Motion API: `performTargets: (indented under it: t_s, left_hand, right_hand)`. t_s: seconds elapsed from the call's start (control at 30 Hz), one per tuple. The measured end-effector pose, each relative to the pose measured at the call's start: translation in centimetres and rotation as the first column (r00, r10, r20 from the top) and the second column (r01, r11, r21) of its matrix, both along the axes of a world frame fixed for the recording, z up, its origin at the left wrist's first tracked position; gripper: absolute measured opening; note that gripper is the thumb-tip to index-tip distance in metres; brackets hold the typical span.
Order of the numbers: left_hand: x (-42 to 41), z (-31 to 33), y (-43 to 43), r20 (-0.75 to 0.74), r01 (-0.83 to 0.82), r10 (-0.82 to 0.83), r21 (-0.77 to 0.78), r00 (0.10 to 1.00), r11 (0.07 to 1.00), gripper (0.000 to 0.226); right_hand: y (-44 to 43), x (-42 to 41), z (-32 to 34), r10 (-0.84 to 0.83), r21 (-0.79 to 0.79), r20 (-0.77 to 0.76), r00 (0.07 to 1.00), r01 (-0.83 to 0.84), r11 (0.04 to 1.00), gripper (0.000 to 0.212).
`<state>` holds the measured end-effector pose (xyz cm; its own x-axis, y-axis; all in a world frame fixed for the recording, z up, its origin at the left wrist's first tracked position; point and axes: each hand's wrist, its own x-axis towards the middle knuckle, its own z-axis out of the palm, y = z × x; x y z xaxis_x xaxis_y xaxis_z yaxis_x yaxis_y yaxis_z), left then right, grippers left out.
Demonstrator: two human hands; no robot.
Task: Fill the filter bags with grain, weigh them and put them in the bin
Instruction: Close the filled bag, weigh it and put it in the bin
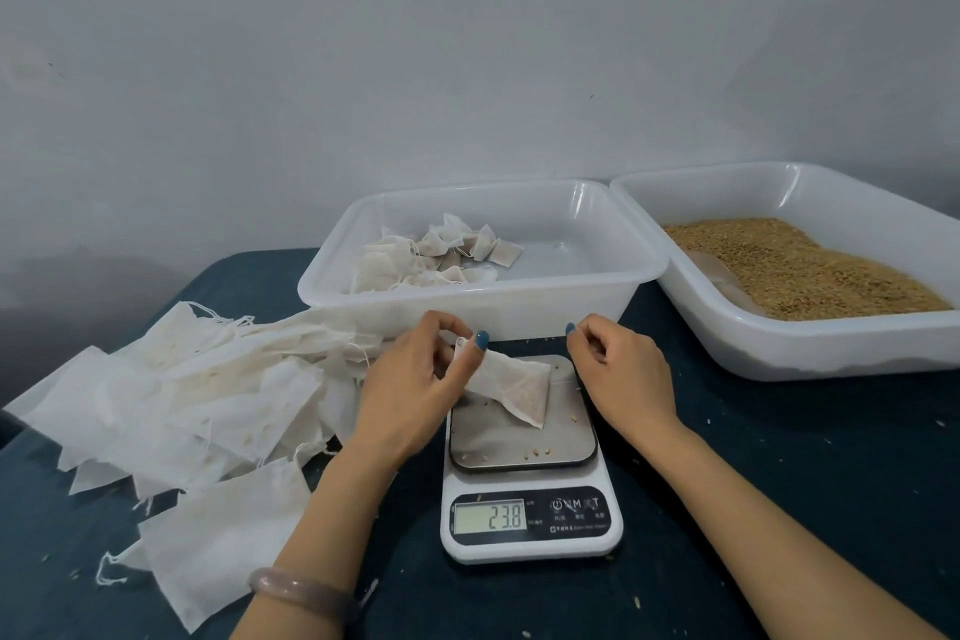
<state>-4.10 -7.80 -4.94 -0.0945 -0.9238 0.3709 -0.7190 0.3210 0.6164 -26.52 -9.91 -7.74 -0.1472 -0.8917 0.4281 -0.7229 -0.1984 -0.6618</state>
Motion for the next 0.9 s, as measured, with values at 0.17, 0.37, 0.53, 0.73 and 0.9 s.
performTargets:
  t_s: [0.17, 0.37, 0.53, 0.73, 0.9]
  left_hand:
    - [-1.4, 0.3, 0.4, 0.057, 0.040, -0.041, 0.023, 0.998, 0.999, 0.015]
    - [1.1, 1.8, 0.8, 0.078, 0.112, -0.124, 0.139, 0.989, 0.984, 0.010]
    - [4.0, 3.2, 2.2, 0.162, 0.069, -0.094, 0.154, 0.982, 0.986, 0.013]
    - [4.5, 5.5, 3.1, 0.105, 0.035, -0.047, 0.121, 0.993, 0.992, 0.013]
    - [3.6, 7.6, 1.3, -0.123, -0.136, 0.130, -0.047, 0.984, 0.990, 0.011]
  right_hand:
    - [0.0, 0.0, 0.0, -0.009, 0.001, -0.011, 1.000, 0.009, 1.000, 0.038]
    - [0.1, -0.1, 0.1, -0.007, -0.001, 0.012, 1.000, 0.007, 1.000, 0.039]
    - [0.0, 0.0, 0.2, -0.004, -0.004, 0.003, 1.000, 0.004, 1.000, 0.040]
    - [0.1, 0.1, 0.2, -0.010, 0.010, -0.010, 1.000, 0.010, 1.000, 0.040]
    - [0.1, 0.0, 0.2, -0.002, 0.010, -0.015, 1.000, 0.002, 1.000, 0.041]
